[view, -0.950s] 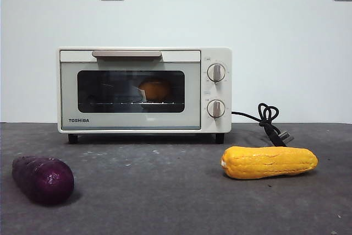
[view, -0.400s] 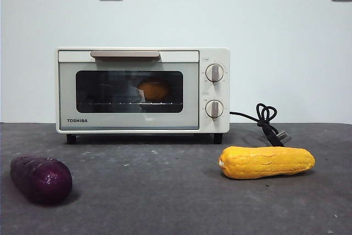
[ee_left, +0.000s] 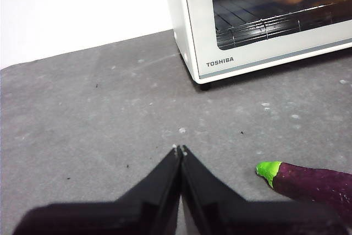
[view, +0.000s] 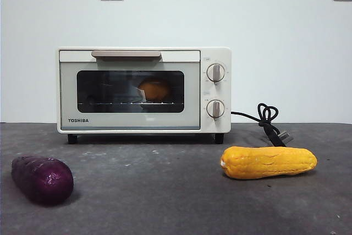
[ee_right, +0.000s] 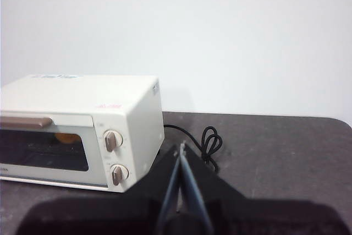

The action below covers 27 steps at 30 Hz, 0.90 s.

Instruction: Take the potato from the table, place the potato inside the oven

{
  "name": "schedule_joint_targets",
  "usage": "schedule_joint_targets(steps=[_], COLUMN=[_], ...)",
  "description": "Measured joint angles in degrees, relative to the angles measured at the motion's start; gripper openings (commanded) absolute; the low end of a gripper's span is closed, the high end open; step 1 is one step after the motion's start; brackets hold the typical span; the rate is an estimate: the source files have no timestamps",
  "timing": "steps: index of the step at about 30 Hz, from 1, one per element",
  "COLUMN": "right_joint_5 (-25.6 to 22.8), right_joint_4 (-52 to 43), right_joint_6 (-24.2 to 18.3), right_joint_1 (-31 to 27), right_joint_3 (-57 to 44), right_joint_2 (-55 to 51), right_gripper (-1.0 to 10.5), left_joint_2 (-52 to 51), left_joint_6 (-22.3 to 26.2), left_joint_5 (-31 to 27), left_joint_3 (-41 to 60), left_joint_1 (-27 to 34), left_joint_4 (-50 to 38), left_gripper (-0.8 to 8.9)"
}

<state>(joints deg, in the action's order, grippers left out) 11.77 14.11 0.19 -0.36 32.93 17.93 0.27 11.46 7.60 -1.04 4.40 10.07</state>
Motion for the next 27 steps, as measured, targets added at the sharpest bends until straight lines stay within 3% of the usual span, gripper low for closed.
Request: schedule_joint_targets(steps=[6, 12, 22, 27], right_joint_5=[0.00, 0.00, 0.02, 0.00], right_joint_4=[-4.50, -4.87, -2.86, -3.04], right_joint_6=[0.00, 0.00, 0.15, 3.48], right_joint_1=[0.00, 0.00, 0.00, 0.02], right_joint_3=[-16.72, -26.75, -31.19, -31.23], right_joint_2=[-8.61, -15.63, -17.68, -17.70], right_gripper=[0.0, 0.0, 0.0, 0.0], left_joint_2=[0.00, 0.00, 0.00, 0.00], left_joint_6=[0.00, -0.02, -0.02, -0.02], left_joint_5=[0.00, 0.00, 0.02, 0.00], left_joint_3=[0.00, 0.00, 0.00, 0.00], left_joint_1=[0.00, 0.00, 0.00, 0.00], left_joint_4=[0.00, 0.00, 0.00, 0.00], left_gripper=[-0.04, -0.04, -0.04, -0.04])
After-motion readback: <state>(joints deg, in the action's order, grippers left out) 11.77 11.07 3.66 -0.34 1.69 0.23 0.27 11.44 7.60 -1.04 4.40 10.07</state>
